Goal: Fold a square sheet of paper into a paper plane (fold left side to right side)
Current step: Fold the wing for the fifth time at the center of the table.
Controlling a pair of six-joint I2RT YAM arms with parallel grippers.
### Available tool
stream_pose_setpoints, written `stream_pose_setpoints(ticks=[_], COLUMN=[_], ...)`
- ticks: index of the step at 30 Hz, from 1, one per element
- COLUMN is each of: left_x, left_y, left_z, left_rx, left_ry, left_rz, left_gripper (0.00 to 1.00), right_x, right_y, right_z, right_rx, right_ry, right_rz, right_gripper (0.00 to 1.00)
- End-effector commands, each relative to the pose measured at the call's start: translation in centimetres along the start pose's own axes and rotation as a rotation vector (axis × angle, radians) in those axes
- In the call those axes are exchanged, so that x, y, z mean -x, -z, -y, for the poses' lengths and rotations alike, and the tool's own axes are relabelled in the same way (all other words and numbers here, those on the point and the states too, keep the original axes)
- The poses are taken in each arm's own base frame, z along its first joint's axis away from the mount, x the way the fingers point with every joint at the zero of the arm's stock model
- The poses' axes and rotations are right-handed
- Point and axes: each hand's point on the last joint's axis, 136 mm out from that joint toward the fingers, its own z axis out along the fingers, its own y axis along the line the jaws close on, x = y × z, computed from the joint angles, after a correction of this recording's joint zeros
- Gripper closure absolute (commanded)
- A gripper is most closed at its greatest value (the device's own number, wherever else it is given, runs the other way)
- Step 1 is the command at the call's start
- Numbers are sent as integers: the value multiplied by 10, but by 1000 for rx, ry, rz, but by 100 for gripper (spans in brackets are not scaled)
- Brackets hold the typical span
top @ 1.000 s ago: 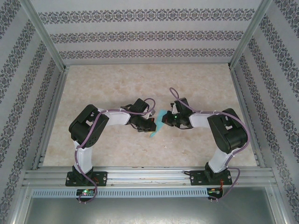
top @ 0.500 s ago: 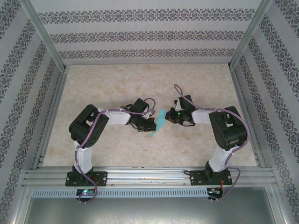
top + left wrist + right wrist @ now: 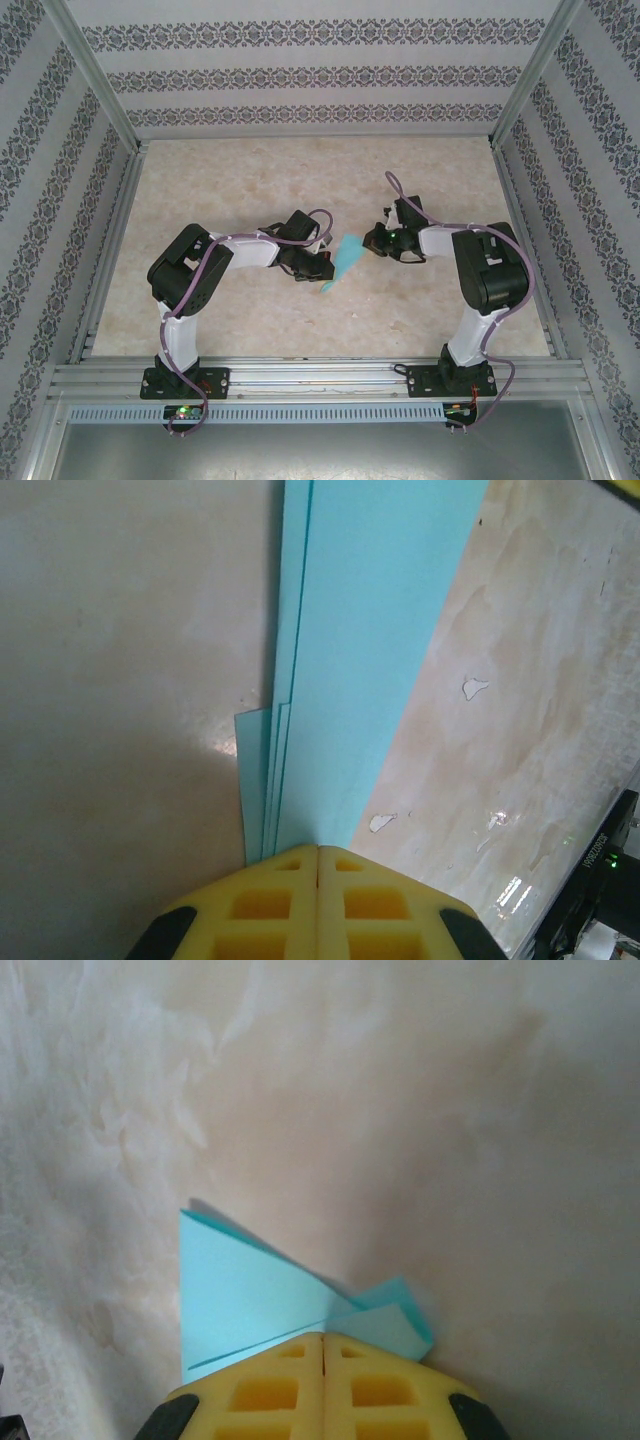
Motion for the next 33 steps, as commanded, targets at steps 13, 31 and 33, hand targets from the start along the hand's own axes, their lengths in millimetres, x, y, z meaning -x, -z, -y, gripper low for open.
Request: stream_pose_setpoints(ticks=[13, 31, 33], left_x=[-51, -46, -46], left_y=[-10, -9, -9], left_z=[-65, -57, -56], left_rx=[221, 181, 179], left_ry=[125, 120, 121], left_rz=[-141, -115, -115], left_gripper=[100, 100, 100], right_x=[57, -62, -67], right_y=[34, -1, -10], right_z=[11, -67, -64], right_rx=[-73, 21, 13], right_ry=[-15, 19, 8], right_rz=[156, -4, -21], right_gripper=[100, 100, 100])
